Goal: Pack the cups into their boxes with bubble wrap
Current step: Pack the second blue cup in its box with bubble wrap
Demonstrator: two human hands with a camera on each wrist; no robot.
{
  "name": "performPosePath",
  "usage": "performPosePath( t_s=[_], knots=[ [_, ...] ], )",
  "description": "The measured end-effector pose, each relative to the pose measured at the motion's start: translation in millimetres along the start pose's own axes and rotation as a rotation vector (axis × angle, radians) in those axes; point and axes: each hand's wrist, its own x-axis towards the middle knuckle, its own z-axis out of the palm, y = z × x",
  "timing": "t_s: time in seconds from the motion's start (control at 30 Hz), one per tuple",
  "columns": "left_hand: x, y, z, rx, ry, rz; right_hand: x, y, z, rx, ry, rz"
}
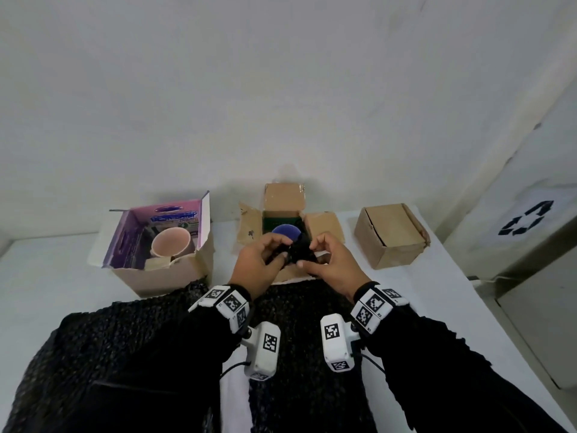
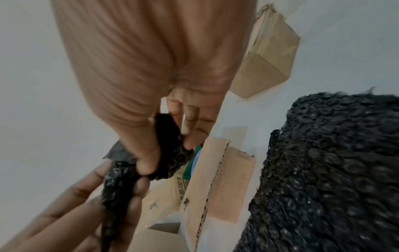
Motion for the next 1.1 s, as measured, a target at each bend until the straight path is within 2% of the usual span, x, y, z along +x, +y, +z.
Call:
performPosePath(
  t_s=[0.07,0.17,0.2,0.3,0.37,0.47,0.6,0.67,0.77,0.87,1.0,1.1],
  knots=[
    [15,-6,0,0.112,0.042,0.041,14,4,-2,-0.038,0.016,-0.03],
    [36,-20,-1,0.309,0.147,0.021,27,18,-9,-0.113,0.077,-0.023],
    [40,-22,-2,0.356,0.168,0.007,28,27,-11,-0.16,0.036,0.001],
    [42,-33,-2,0.362,0.191,-0.033,18,56,-12,-0.289,-0.265,0.124],
    [37,-46,0,0.355,0.182,-0.068,7,69,-7,-0.394,-0.41,0.144],
    [22,-56,5,0.398,0.151,-0.043,-7,79,2,-0.641,-0.463,0.077],
    [4,-55,9,0.43,0.152,0.019,-18,75,12,-0.885,-0.447,0.013],
    [-3,-55,9,0.449,0.15,0.041,-22,70,14,-0.872,-0.386,-0.007],
    [-11,-50,7,0.457,0.125,0.035,-25,65,13,-0.719,-0.273,-0.003],
    [-16,-45,3,0.465,0.12,0.031,-24,52,7,-0.589,-0.211,0.067],
    [-18,-35,-2,0.468,0.163,0.011,-19,37,-5,-0.542,-0.126,0.058],
    [-17,-30,-4,0.454,0.208,0.034,-19,26,-10,-0.325,-0.066,0.04]
  ],
)
